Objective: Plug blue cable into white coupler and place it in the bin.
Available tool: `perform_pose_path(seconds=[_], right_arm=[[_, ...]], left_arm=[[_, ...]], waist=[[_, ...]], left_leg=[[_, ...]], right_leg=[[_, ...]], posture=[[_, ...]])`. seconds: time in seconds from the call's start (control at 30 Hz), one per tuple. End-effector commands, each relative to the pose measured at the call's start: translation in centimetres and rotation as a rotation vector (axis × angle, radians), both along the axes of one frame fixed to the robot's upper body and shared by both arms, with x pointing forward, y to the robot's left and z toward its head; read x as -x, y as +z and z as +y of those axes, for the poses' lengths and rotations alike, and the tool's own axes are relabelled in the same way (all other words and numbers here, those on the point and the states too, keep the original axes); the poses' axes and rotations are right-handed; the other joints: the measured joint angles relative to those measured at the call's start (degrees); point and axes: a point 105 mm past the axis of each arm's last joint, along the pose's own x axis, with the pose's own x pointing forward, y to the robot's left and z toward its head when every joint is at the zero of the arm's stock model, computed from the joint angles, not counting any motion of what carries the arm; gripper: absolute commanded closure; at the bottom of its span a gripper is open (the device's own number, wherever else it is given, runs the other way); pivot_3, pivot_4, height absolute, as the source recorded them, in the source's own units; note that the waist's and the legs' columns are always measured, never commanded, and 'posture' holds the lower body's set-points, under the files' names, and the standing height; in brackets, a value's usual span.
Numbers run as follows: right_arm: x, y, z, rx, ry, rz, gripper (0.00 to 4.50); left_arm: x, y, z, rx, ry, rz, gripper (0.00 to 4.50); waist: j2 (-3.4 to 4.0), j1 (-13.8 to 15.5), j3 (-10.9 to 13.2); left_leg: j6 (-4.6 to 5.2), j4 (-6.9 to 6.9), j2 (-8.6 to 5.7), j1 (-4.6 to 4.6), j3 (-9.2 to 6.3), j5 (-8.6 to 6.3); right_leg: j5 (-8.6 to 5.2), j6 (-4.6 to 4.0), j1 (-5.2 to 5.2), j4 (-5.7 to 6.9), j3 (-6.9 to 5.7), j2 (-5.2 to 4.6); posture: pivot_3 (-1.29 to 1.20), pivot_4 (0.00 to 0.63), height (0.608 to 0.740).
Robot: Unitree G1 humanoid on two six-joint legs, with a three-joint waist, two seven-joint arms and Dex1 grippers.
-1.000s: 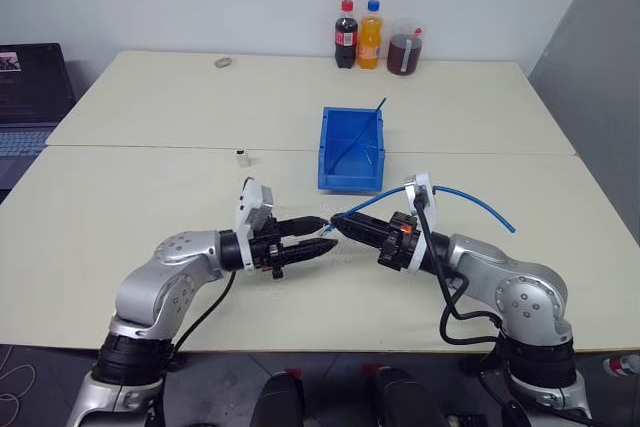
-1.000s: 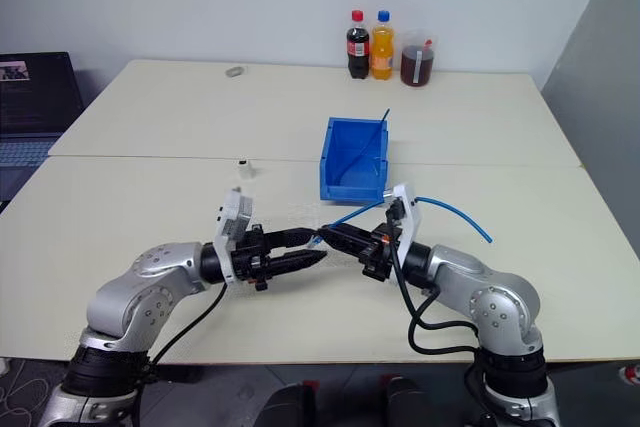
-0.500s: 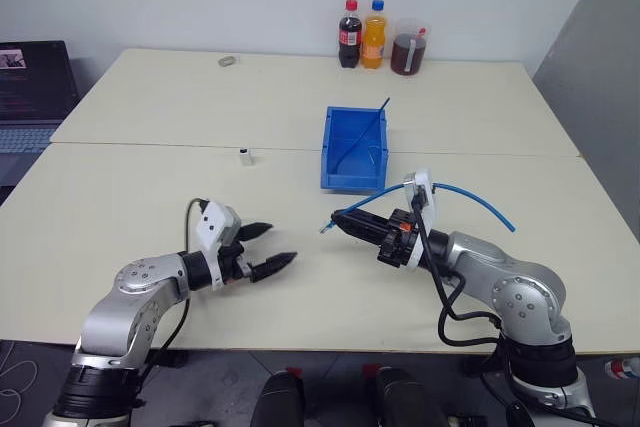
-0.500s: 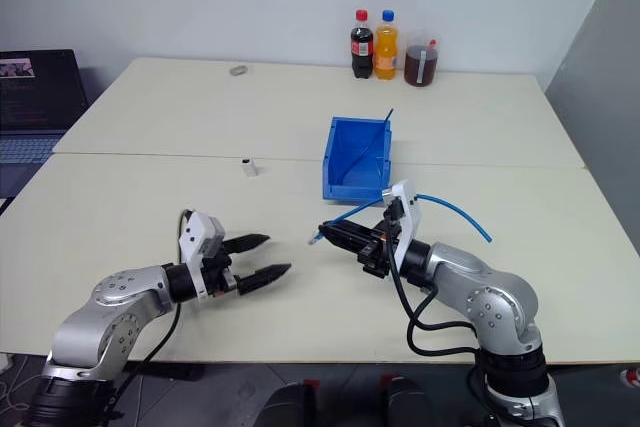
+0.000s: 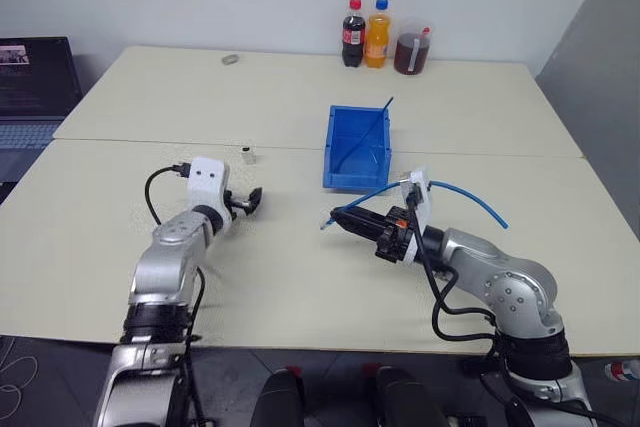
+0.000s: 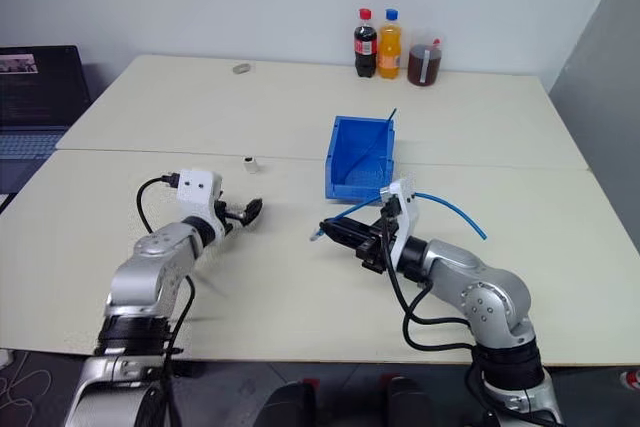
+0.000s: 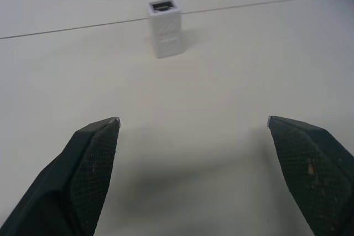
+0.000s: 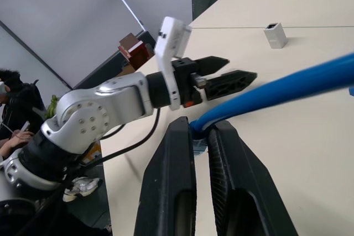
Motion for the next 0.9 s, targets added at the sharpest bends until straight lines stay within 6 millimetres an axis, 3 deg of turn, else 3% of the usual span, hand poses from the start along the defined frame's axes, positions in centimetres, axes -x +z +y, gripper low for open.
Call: perform_pose_path(seconds=[0.03,0.3,0.47,0.9], right_arm=[[0.0,1.2,0.0,-0.019,-0.001,-0.052,4.45],[-0.1,1.5,-0.1,-0.021,-0.01,-0.062,4.45],[-0.1,1.6,0.0,-0.021,-0.013,-0.065,4.45],[0.2,1.5,0.1,-0.019,-0.018,-0.061,4.45]], left_arm=[[-1.0,1.1,1.1,0.006,0.062,-0.026,0.0],[-5.0,1.8,-0.8,-0.028,0.028,-0.005,0.0],[-6.4,2.4,-2.0,-0.031,-0.001,-0.016,0.0],[-7.2,3.0,-2.1,-0.046,0.033,-0.048,0.0]], waist=[[0.0,-0.04,0.0],[-0.01,0.44,0.01],[-0.02,0.45,0.0],[-0.02,0.34,0.0]], left_leg=[[0.0,0.0,0.0,-0.01,0.02,0.0],[-0.01,0.01,-0.06,-0.06,0.01,0.0],[0.0,-0.01,-0.07,-0.1,0.04,0.0],[-0.01,-0.02,-0.06,-0.19,0.09,0.01]], right_leg=[[0.1,-0.15,-0.01,0.0,0.01,0.0],[0.14,-0.15,-0.05,-0.01,-0.04,-0.01],[0.14,-0.15,-0.08,-0.04,-0.02,-0.02],[0.15,-0.16,-0.24,0.04,0.0,-0.01]], posture=[[0.0,0.15,0.74],[0.0,0.15,0.74],[0.0,0.15,0.74],[0.0,0.15,0.74]])
